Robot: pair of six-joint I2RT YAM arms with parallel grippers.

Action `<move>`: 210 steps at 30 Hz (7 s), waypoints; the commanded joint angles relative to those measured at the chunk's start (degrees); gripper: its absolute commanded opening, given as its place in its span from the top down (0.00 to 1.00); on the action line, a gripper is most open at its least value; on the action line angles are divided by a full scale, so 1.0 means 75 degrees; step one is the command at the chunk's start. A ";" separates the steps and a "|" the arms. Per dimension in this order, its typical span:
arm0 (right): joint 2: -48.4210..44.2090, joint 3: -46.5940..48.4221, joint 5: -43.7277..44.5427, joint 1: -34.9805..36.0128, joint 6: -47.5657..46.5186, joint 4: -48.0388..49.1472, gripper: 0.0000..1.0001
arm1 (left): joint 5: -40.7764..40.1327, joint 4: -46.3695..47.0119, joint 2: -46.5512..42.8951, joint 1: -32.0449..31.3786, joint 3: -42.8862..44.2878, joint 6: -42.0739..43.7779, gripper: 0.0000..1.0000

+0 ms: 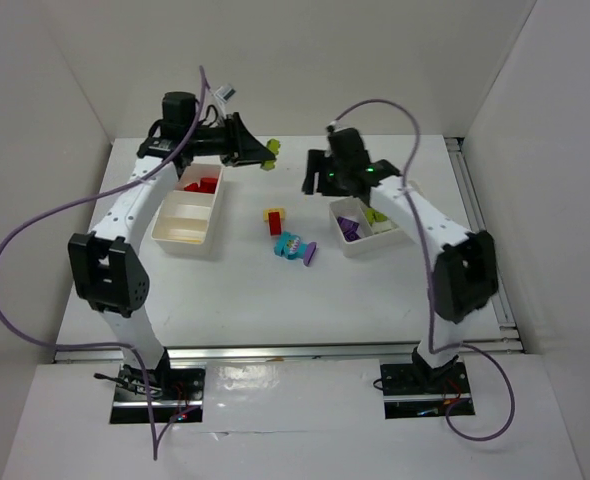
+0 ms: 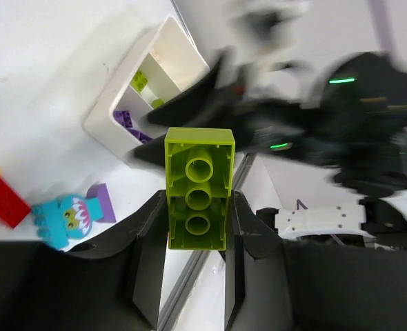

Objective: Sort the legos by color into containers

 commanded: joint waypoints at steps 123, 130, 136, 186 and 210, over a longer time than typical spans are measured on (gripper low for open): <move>-0.1791 -0.1513 -0.5943 -0.1842 0.1424 0.3573 0.24 | 0.2116 0.1313 0.0240 -0.0386 -0.1238 0.0875 1.00; -0.2096 -0.1315 -0.5038 -0.1688 0.0540 0.2801 0.25 | 0.2951 0.3939 0.0381 -0.0175 -0.1929 -0.1309 1.00; -0.1978 -0.1500 -0.5986 -0.1829 0.1524 0.3687 0.24 | 0.3337 0.3927 0.0451 -0.0175 -0.1917 -0.0781 1.00; 0.0131 -0.0787 -0.3247 0.0022 0.2335 0.3223 0.49 | -0.2111 -0.2200 -0.0463 -0.0538 -0.1261 0.3039 1.00; 0.0436 -0.1559 -0.2578 0.0174 0.3015 0.2894 1.00 | -0.2253 -0.2130 -0.0533 -0.0468 -0.1191 0.2969 1.00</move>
